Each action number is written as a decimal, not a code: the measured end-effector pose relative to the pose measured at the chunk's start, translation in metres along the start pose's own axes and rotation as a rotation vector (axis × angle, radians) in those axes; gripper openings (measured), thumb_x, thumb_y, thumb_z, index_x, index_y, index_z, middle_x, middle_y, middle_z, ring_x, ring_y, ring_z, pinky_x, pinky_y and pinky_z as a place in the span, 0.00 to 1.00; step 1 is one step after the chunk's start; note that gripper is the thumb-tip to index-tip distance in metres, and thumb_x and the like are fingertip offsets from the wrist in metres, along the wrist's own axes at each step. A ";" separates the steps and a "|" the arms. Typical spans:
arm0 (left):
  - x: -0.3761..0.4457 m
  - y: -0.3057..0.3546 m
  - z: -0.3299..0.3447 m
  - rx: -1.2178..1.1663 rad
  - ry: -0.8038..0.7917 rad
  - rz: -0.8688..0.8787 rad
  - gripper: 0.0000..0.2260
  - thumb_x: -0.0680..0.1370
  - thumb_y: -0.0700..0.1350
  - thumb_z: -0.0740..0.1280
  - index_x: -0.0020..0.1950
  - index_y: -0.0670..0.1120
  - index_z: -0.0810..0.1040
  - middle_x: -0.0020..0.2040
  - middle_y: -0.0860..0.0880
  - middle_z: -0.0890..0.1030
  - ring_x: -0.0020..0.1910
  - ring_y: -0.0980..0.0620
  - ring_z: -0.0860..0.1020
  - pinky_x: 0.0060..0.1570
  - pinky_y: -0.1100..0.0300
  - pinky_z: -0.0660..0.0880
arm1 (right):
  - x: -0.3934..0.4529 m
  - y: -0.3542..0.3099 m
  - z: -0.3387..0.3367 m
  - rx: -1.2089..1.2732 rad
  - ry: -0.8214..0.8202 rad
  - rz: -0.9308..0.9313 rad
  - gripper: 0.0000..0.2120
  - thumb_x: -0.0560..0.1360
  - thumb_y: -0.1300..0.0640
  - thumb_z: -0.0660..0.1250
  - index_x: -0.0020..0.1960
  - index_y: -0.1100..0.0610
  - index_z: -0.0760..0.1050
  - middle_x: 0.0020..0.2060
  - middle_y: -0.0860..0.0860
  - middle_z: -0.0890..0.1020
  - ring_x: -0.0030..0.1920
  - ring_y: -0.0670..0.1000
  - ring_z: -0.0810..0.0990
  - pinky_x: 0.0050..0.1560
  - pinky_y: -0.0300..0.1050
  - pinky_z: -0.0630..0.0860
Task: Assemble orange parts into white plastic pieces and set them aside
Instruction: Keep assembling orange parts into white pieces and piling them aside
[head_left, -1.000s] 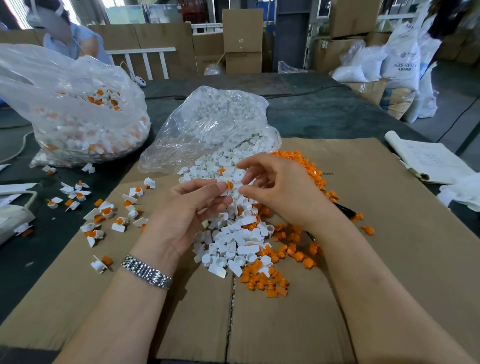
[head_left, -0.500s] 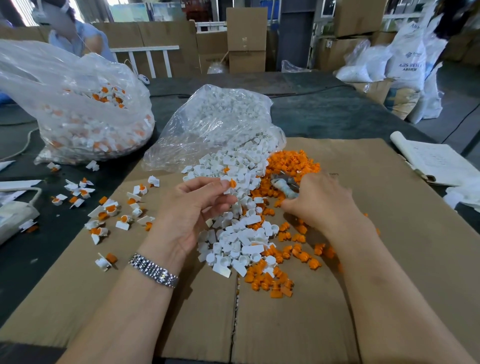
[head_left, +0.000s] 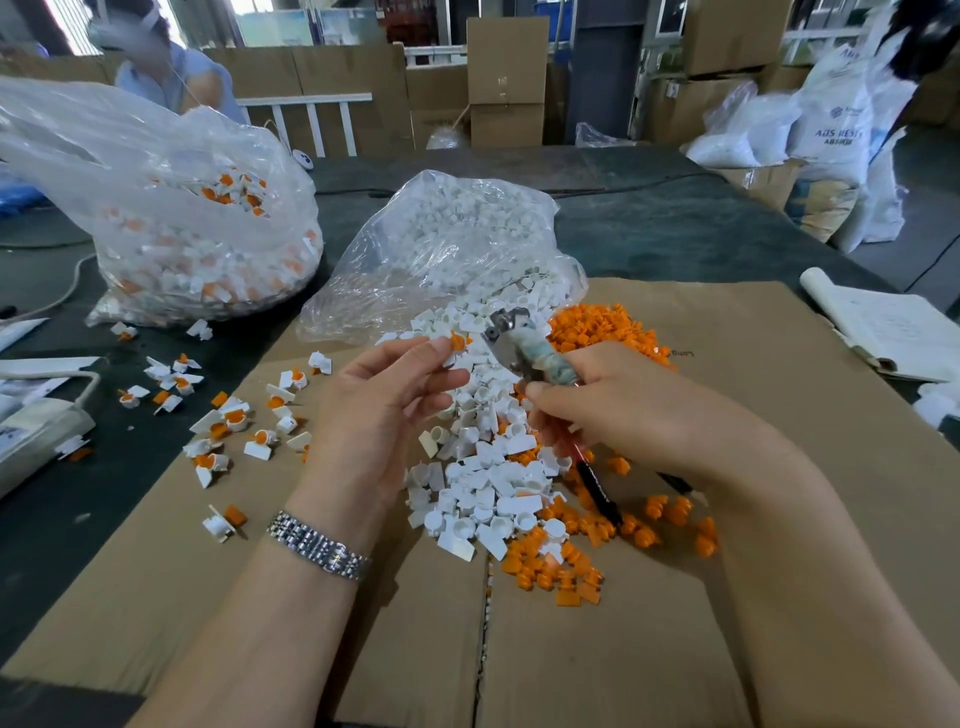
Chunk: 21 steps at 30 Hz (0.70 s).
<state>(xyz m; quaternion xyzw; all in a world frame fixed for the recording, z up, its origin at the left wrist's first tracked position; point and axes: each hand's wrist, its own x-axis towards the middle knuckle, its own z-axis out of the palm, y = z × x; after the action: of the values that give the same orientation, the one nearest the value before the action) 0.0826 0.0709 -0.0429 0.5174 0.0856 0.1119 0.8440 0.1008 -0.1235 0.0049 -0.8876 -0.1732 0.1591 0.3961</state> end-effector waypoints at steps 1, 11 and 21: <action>0.000 0.000 0.000 -0.004 0.004 0.013 0.04 0.73 0.38 0.76 0.46 0.42 0.84 0.42 0.45 0.87 0.38 0.51 0.86 0.33 0.66 0.78 | 0.000 -0.002 0.002 -0.016 -0.002 -0.007 0.15 0.83 0.52 0.61 0.49 0.64 0.78 0.43 0.59 0.85 0.38 0.51 0.81 0.50 0.54 0.80; -0.001 -0.003 0.004 0.035 -0.007 0.087 0.03 0.74 0.37 0.76 0.46 0.41 0.84 0.41 0.45 0.86 0.39 0.50 0.86 0.34 0.65 0.78 | 0.001 -0.010 0.011 -0.139 -0.005 -0.042 0.23 0.83 0.49 0.60 0.54 0.71 0.75 0.46 0.69 0.80 0.38 0.55 0.72 0.41 0.51 0.69; -0.002 -0.001 0.006 -0.007 -0.002 0.092 0.03 0.74 0.37 0.75 0.45 0.42 0.83 0.42 0.45 0.86 0.38 0.51 0.85 0.33 0.66 0.77 | 0.000 -0.012 0.008 -0.200 -0.023 -0.040 0.24 0.83 0.45 0.59 0.55 0.68 0.76 0.48 0.64 0.83 0.38 0.54 0.72 0.40 0.49 0.68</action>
<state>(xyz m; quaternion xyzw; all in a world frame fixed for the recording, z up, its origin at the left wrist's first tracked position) 0.0826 0.0649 -0.0416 0.5181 0.0606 0.1502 0.8399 0.0955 -0.1105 0.0091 -0.9172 -0.2103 0.1432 0.3065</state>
